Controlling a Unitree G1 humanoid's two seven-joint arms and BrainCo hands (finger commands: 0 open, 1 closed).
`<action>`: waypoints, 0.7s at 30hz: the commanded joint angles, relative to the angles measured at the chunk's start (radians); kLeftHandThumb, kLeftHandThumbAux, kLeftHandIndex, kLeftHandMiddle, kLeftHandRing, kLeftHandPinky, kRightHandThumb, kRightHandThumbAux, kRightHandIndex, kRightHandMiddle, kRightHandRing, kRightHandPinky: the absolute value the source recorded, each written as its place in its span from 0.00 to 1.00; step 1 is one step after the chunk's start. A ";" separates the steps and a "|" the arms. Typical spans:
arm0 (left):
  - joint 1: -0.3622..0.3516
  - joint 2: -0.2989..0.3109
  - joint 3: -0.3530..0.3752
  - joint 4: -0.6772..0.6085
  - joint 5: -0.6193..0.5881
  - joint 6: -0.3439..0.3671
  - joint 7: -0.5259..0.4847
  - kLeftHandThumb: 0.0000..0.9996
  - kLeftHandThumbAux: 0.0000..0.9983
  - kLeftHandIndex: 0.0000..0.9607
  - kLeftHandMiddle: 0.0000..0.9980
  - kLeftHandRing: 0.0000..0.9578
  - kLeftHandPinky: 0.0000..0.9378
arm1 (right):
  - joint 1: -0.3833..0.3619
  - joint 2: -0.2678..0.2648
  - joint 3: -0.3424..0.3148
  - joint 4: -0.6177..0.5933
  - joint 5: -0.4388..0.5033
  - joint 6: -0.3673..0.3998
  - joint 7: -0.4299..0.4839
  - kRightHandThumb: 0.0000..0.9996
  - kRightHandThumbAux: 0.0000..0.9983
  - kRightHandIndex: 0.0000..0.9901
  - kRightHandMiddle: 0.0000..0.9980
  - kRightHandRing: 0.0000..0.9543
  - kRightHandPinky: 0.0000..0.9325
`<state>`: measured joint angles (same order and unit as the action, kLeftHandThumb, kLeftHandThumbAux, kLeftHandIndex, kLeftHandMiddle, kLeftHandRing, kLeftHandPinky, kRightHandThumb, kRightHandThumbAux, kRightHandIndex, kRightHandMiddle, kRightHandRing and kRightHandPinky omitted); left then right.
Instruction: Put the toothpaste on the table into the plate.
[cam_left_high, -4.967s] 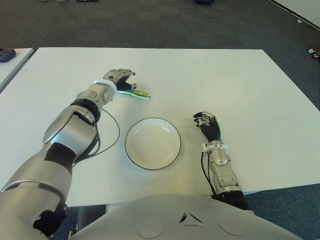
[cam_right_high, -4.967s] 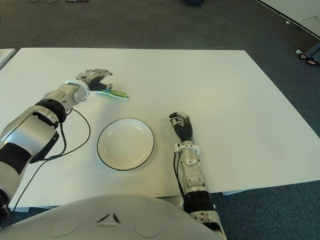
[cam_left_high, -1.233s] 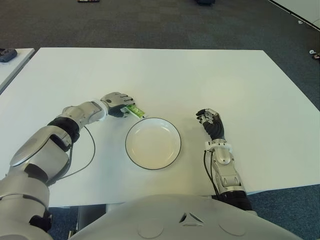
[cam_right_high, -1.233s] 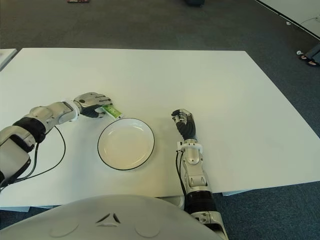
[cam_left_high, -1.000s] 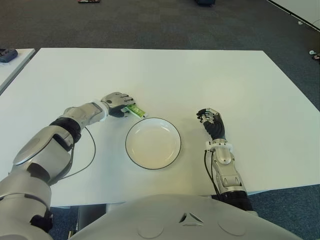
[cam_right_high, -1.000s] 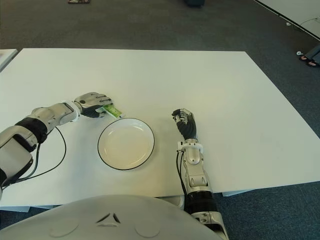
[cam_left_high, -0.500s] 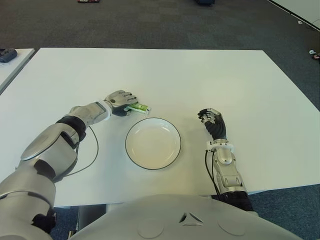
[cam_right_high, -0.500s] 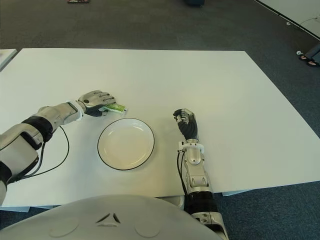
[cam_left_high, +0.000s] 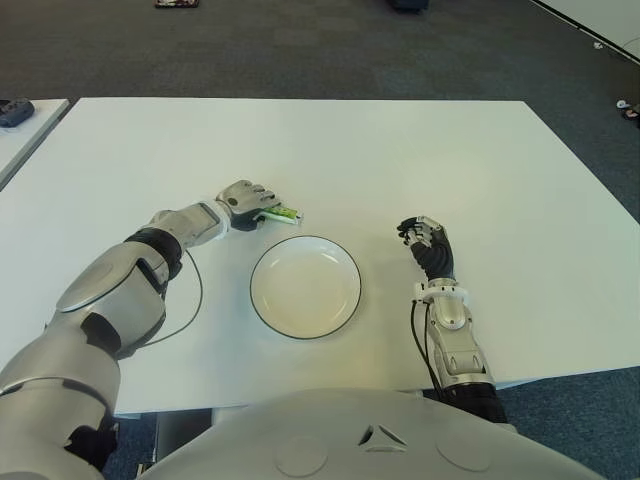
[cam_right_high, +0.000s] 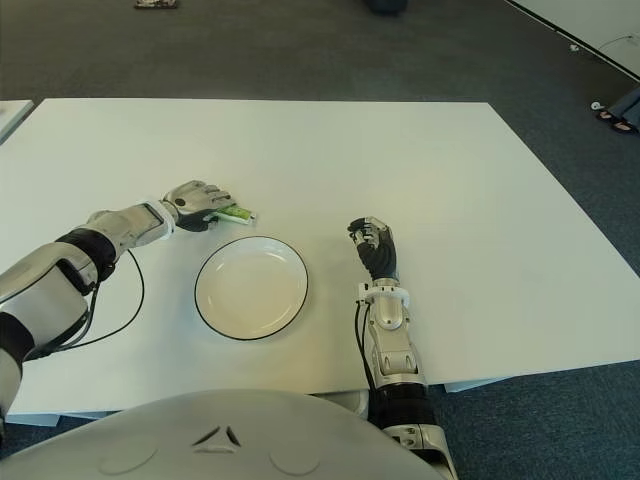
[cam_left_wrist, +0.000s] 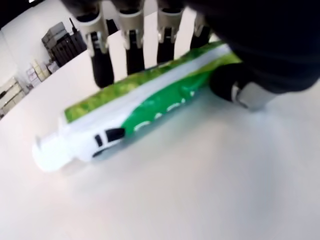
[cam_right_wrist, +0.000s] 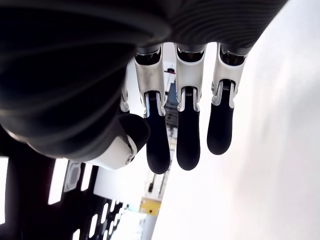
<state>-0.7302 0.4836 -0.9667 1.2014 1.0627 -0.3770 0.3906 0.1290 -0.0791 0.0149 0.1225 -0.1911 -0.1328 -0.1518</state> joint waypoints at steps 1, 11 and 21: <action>0.085 -0.015 -0.031 0.065 0.030 -0.011 0.028 0.67 0.57 0.38 0.44 0.46 0.49 | 0.005 0.004 -0.005 0.000 -0.003 0.009 -0.008 0.71 0.73 0.43 0.47 0.47 0.49; 0.088 -0.024 -0.029 0.091 0.023 -0.042 0.113 0.84 0.66 0.44 0.59 0.76 0.77 | 0.005 0.001 -0.006 0.004 0.002 -0.001 -0.005 0.71 0.73 0.42 0.47 0.47 0.47; 0.096 -0.030 0.007 0.103 -0.037 -0.063 0.083 0.85 0.66 0.45 0.57 0.80 0.81 | 0.000 0.003 -0.008 0.006 0.007 -0.005 -0.005 0.71 0.73 0.43 0.48 0.48 0.49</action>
<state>-0.7044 0.4597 -0.9420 1.2671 1.0054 -0.4089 0.5424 0.1339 -0.0795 0.0117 0.1226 -0.1893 -0.1341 -0.1569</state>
